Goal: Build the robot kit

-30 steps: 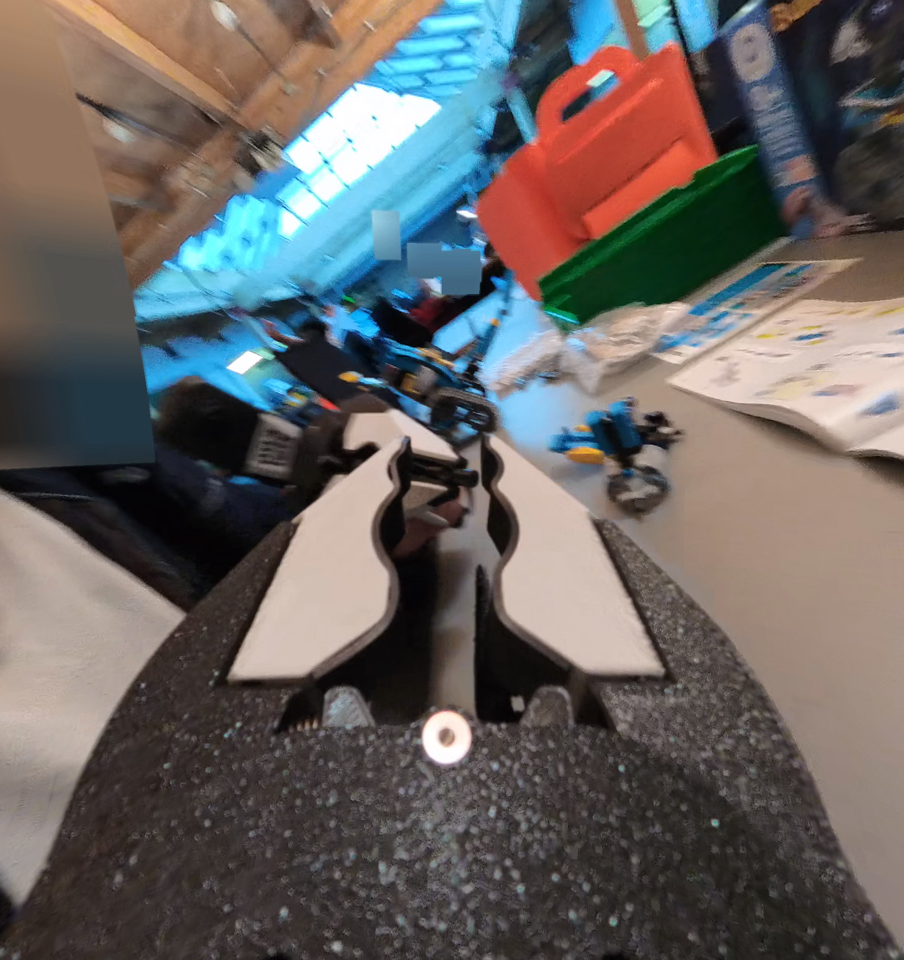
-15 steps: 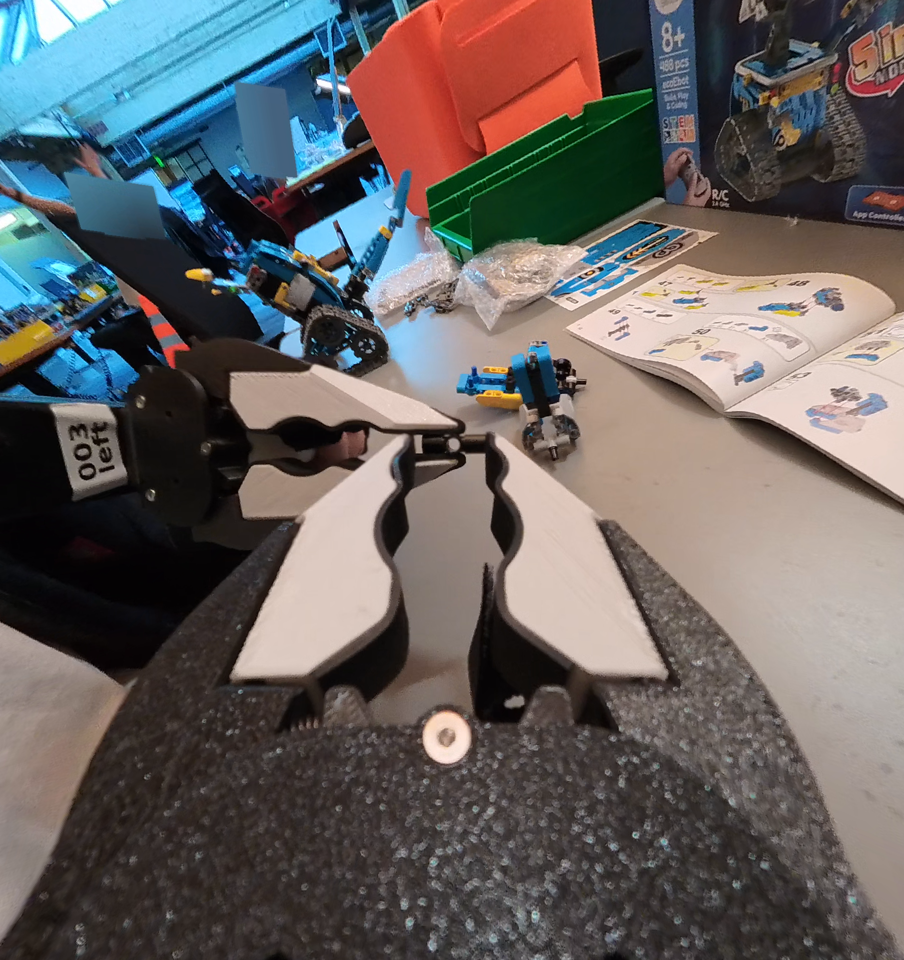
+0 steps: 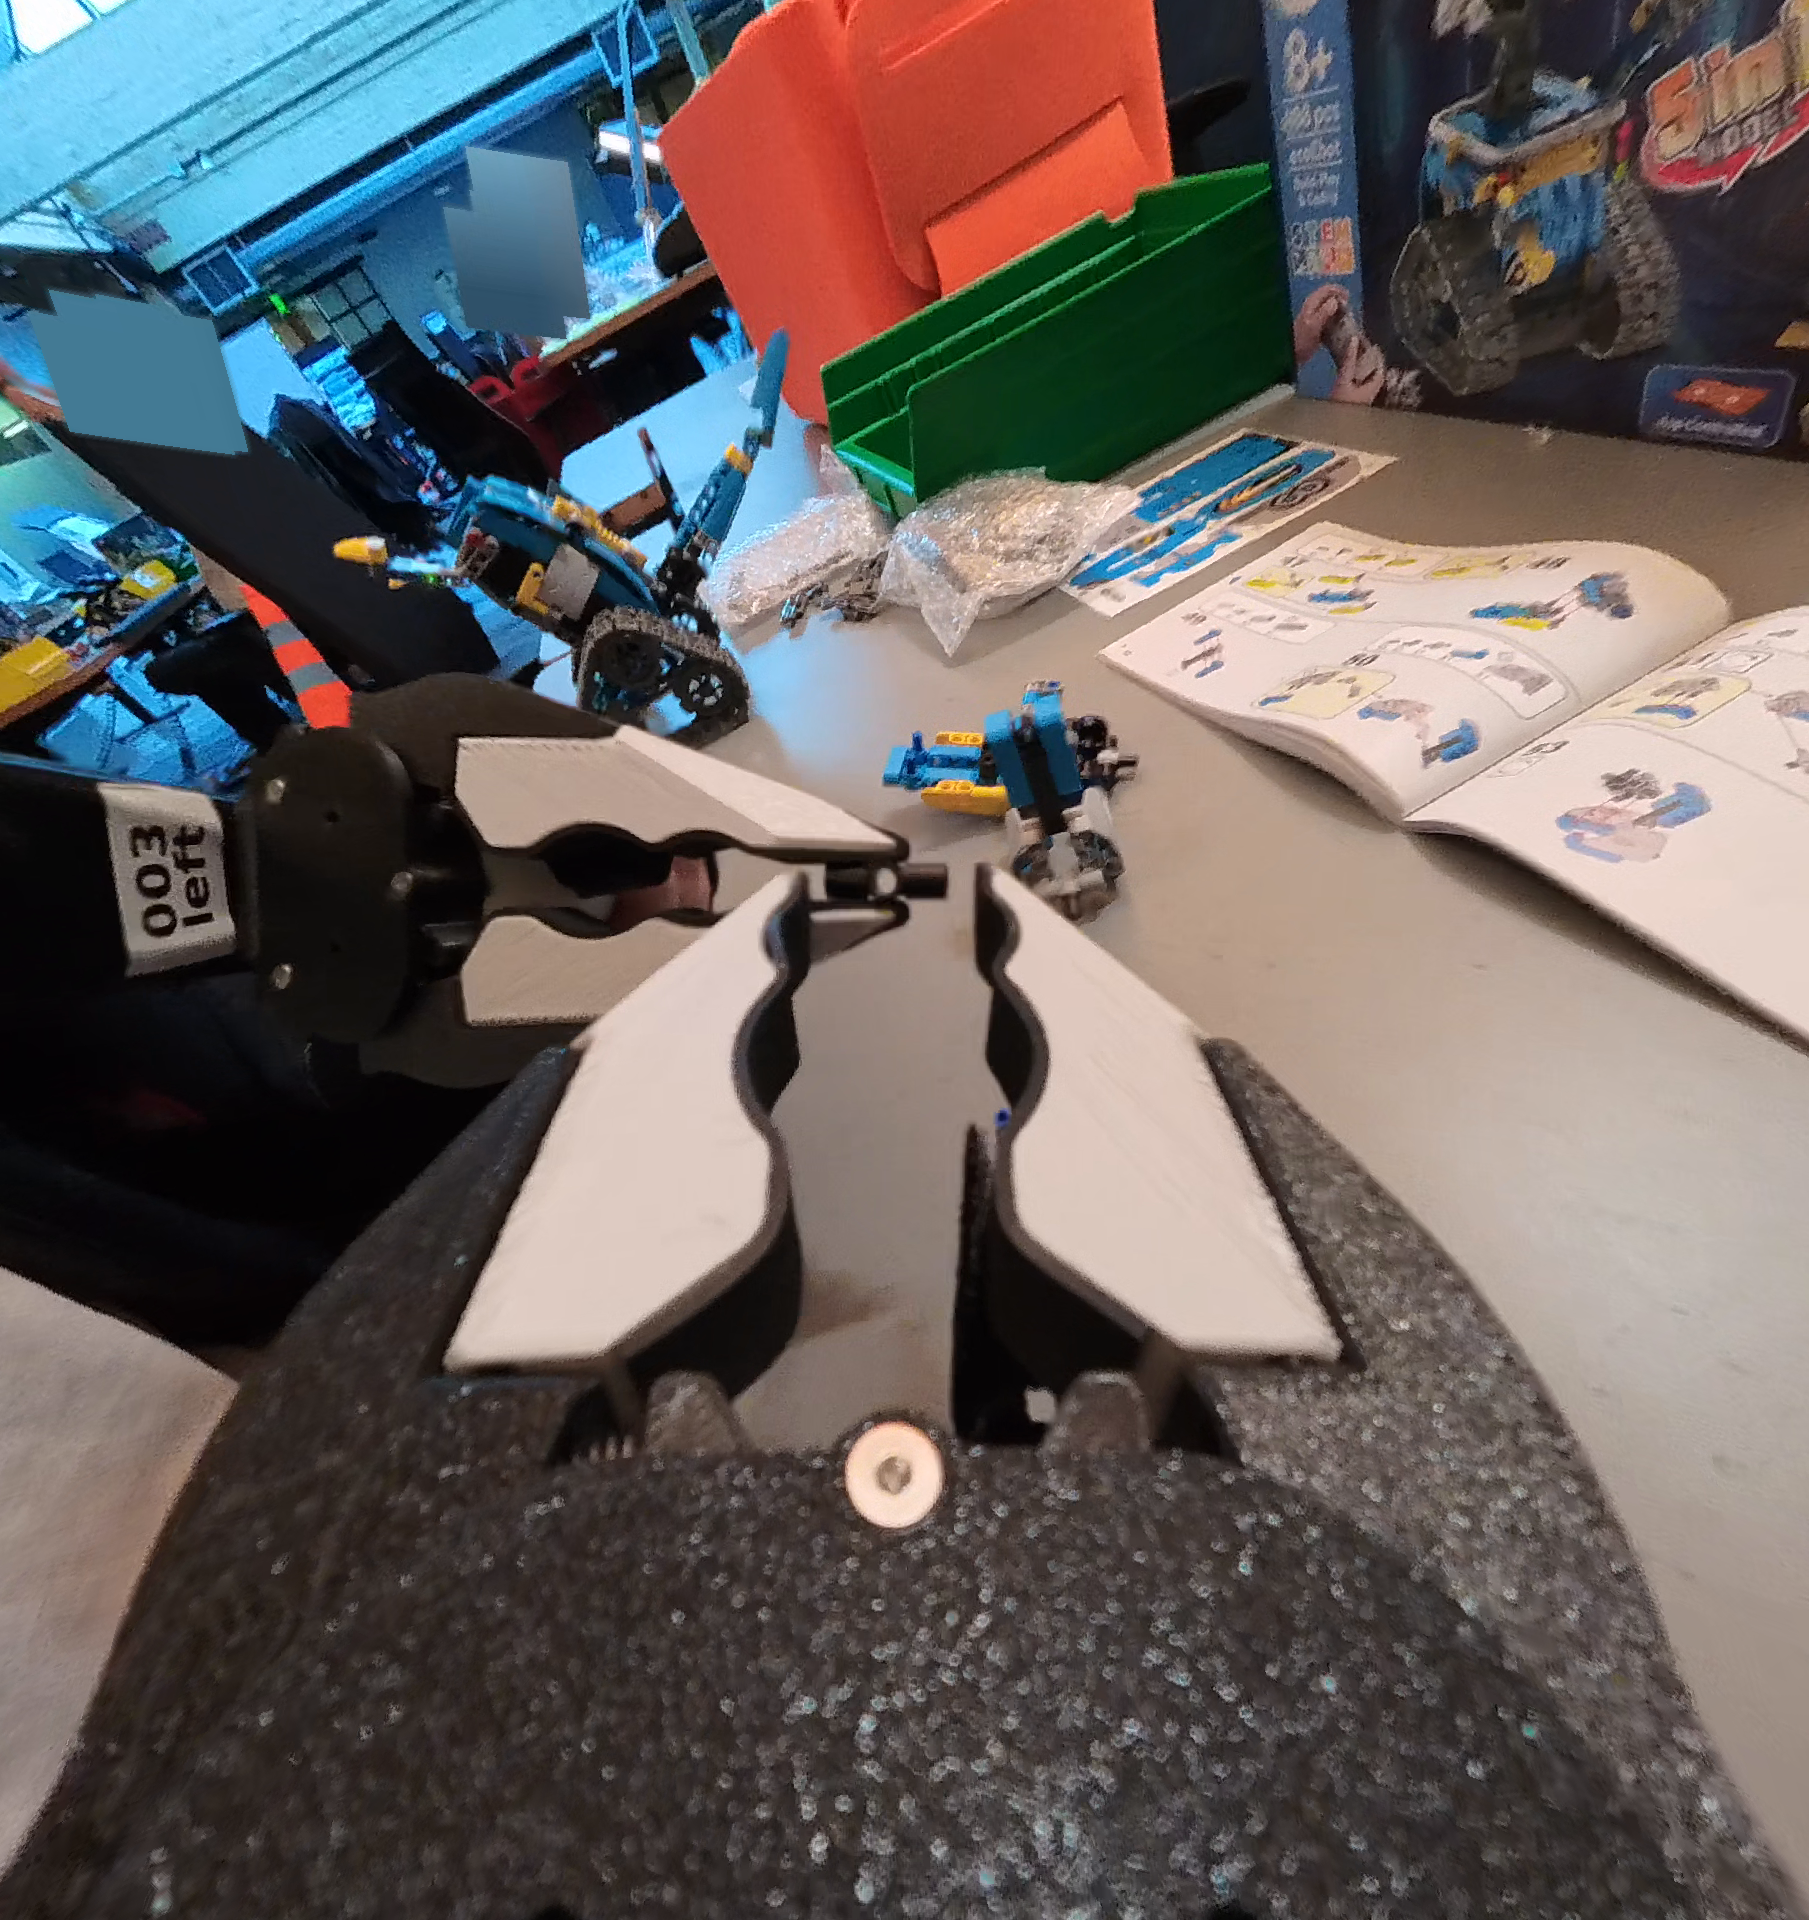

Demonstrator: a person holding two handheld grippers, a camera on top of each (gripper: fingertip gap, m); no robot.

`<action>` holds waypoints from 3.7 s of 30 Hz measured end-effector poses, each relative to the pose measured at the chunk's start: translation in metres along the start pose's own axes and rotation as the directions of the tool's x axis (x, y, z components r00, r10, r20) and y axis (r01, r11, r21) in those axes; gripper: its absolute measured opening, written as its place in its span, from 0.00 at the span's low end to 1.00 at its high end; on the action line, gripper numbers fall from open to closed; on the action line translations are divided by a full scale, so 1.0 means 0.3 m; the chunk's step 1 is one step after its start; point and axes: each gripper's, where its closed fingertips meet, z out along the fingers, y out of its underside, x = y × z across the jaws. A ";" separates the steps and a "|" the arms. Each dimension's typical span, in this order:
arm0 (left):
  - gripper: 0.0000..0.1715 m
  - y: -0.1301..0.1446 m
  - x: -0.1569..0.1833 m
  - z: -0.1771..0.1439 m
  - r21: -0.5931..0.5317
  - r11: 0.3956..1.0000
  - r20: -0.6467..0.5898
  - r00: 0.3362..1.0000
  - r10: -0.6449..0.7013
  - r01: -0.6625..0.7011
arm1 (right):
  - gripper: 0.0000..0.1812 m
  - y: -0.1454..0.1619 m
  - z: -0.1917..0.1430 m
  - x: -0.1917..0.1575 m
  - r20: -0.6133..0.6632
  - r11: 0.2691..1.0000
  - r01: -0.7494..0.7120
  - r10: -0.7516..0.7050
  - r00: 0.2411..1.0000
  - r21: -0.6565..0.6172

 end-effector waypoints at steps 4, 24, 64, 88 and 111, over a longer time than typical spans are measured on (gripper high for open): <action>0.04 0.045 -0.015 0.018 -0.033 0.992 -0.043 0.992 -0.122 0.120 | 0.20 -0.028 -0.079 0.147 -0.165 0.997 0.063 -0.057 0.985 0.034; 0.04 0.095 0.063 0.049 -0.116 0.944 -0.236 0.915 -0.328 0.308 | 0.11 0.067 -0.069 0.235 -0.237 0.993 0.054 -0.077 0.968 -0.101; 0.05 0.084 0.221 -0.060 -0.324 0.773 -0.641 0.474 -0.603 0.545 | 0.03 0.270 -0.010 0.001 0.152 0.803 0.459 -0.435 0.888 -0.380; 0.21 0.238 0.229 0.035 -0.452 0.810 -0.471 0.672 -0.572 0.373 | 0.03 0.329 -0.101 0.241 -0.131 0.792 0.262 -0.393 0.910 -0.552; 0.14 0.171 0.105 0.050 -0.308 0.773 -0.428 0.644 -0.634 0.555 | 0.05 0.270 -0.116 0.219 -0.128 0.859 0.238 -0.327 0.936 -0.454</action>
